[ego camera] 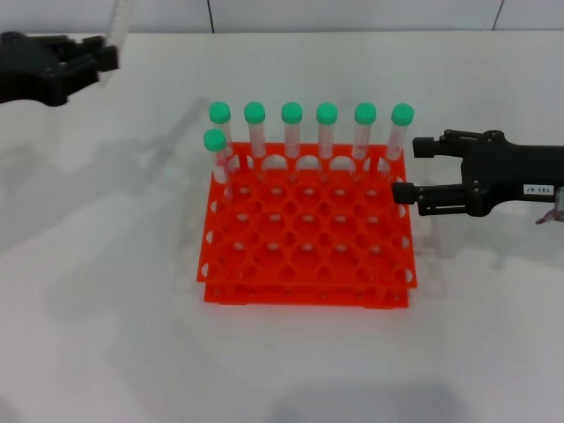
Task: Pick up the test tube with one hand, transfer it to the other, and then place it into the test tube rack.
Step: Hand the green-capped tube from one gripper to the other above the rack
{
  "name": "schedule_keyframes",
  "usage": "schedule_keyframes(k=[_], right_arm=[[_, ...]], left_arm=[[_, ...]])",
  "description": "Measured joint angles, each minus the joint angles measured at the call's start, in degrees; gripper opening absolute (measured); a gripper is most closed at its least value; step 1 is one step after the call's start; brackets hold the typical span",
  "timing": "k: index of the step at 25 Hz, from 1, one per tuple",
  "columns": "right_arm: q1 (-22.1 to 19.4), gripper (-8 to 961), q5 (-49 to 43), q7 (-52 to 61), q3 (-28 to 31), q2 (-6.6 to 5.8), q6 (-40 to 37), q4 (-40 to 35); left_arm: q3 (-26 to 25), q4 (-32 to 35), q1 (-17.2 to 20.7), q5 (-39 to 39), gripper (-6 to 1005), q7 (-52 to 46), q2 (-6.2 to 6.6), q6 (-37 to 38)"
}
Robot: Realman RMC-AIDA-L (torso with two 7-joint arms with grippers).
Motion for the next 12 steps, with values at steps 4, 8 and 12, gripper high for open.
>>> schedule_keyframes(k=[4,8,12], right_arm=[[0.3,850,0.0,0.0,0.0,-0.04,0.0,-0.1],[0.7,850,0.0,0.0,0.0,-0.09,0.0,-0.1],[0.7,850,0.0,0.0,0.0,-0.11,0.0,-0.1]], left_arm=[[2.4,-0.9,-0.9,-0.6,192,1.0,-0.80,0.2],[5.8,-1.0,-1.0,-2.3,192,1.8,-1.26,0.0],[7.3,-1.0,-1.1,-4.1,192,3.1,-1.99,0.2]])
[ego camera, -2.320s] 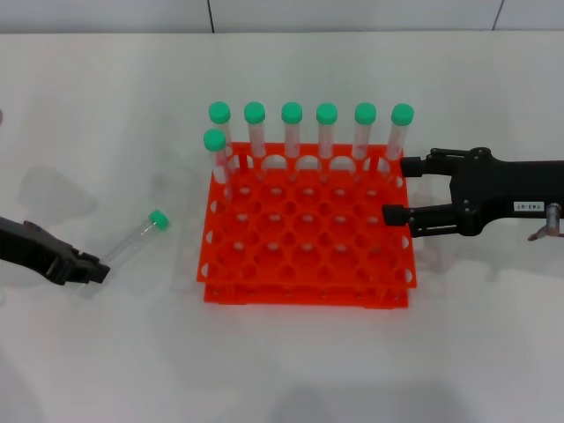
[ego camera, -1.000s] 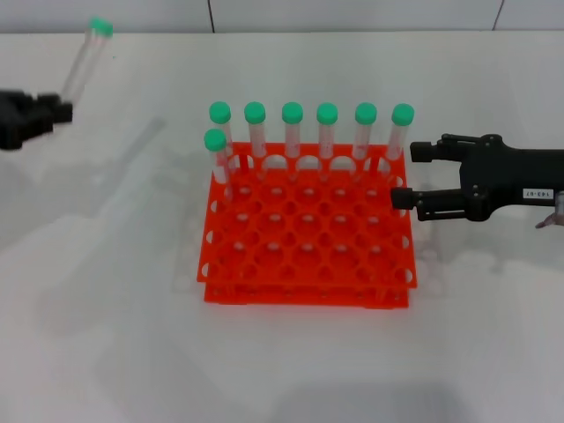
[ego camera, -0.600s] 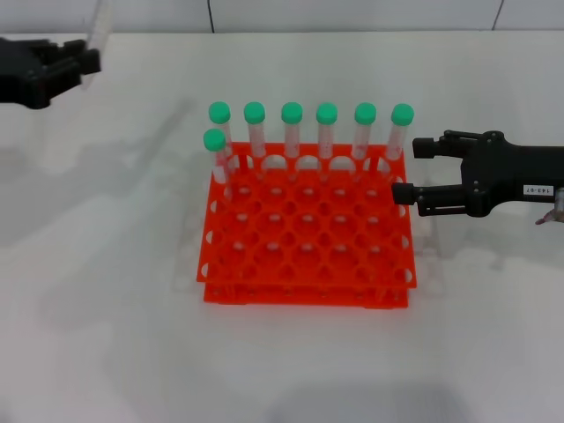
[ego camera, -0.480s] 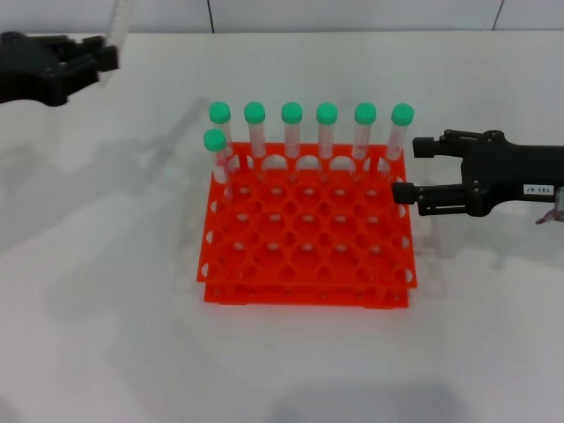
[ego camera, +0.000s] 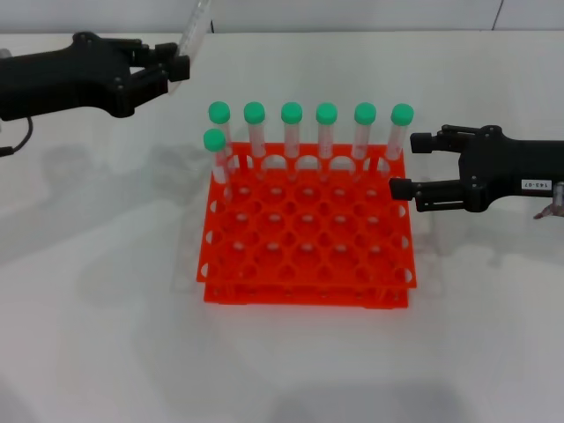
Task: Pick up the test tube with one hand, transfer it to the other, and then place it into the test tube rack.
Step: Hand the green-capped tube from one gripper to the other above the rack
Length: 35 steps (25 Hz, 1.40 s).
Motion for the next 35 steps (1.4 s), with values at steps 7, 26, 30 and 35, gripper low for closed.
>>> schedule_keyframes(k=[7,26,30,35], right_arm=[[0.0,850,0.0,0.0,0.0,-0.01,0.0,0.2],[1.6,849,0.7,0.0,0.0,0.03,1.3,0.2],[1.7,849,0.7,0.0,0.0,0.01,1.8,0.0],[1.8,849,0.7,0.0,0.0,-0.01,1.9,-0.3]], left_arm=[[0.6,-0.8,0.3,-2.8,192,4.1,-0.69,0.4],[3.9,-6.8,-1.5,-2.5,192,10.8,-1.13,-3.8],[4.9,-7.8,-2.3,-2.4,192,11.4,-1.14,-4.8],[4.9,-7.9,-3.2,-2.4,193,11.6,-0.97,-5.3]])
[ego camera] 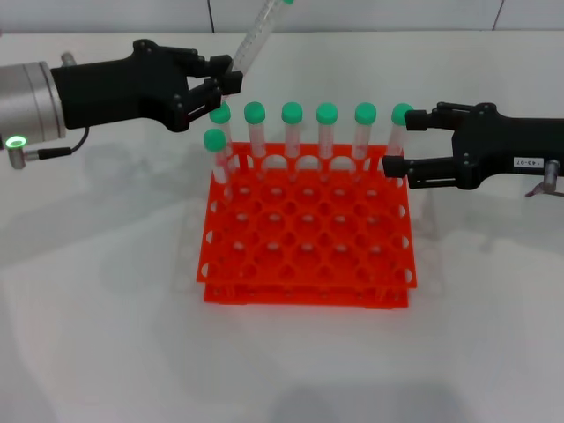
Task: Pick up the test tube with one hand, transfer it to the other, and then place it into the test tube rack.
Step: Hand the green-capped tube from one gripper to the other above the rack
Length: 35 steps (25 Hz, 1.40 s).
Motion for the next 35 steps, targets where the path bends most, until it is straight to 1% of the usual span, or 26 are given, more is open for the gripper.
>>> schedule_keyframes(k=[4,9,19,26,30,35], right_arm=[[0.1,849,0.0,0.0,0.5,0.00,0.2,0.0],[0.4,849,0.1,0.0,0.7,0.00,0.4,-0.1],[0.8,848,0.2,0.1,1.4,0.00,0.6,-0.3],[1.4,848,2.0,0.3,1.7,-0.06,0.7,-1.0],[2.4,848,2.9,0.4,2.1,0.04,0.9,-1.0],[4.9,848,3.2,1.3,2.0,0.17,2.5,-0.4]], left_arm=[[0.1,0.0,-0.4,0.0,193,0.0,0.15,-0.3],[0.2,0.0,-0.5,0.0,193,0.8,-0.27,-0.5],[0.3,-0.5,-0.1,-1.3,193,2.1,-0.31,-0.2],[0.3,-1.2,-0.3,-1.3,193,2.2,-0.29,-0.2],[0.6,-1.3,-0.4,-1.4,193,2.2,-0.29,-0.1],[1.2,-1.3,-0.4,-1.4,192,2.0,-0.29,-0.1]])
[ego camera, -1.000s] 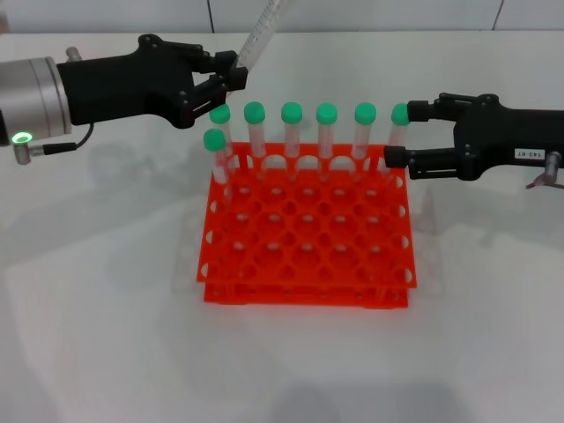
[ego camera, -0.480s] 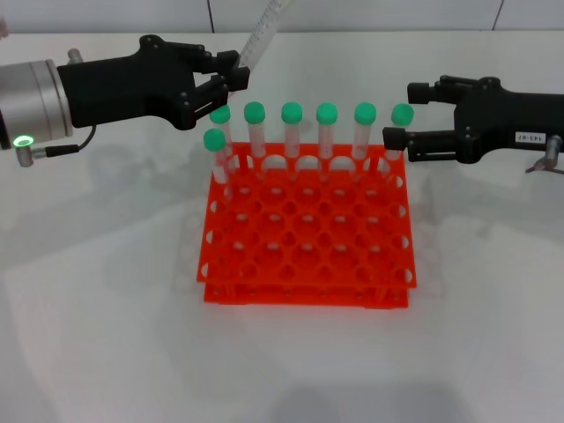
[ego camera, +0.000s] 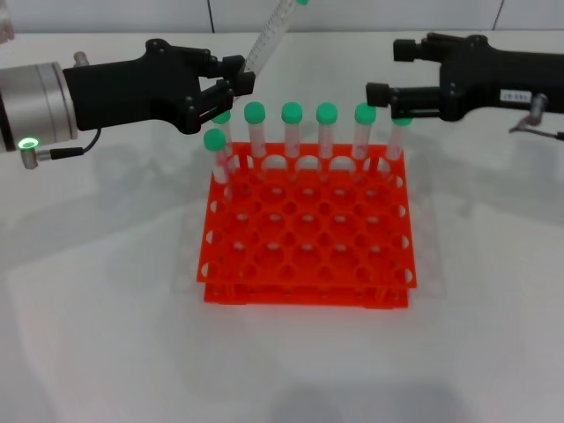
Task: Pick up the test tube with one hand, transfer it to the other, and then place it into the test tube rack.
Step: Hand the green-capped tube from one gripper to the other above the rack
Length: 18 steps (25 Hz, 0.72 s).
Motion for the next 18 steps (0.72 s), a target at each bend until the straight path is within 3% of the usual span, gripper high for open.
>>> schedule_keyframes(k=[18], right_arm=[[5.8,847,1.4,3.3,-0.5,0.07,1.7,0.5]], left_arm=[[1.2,0.0,0.0,-0.1,192,-0.3,-0.09,0.0]])
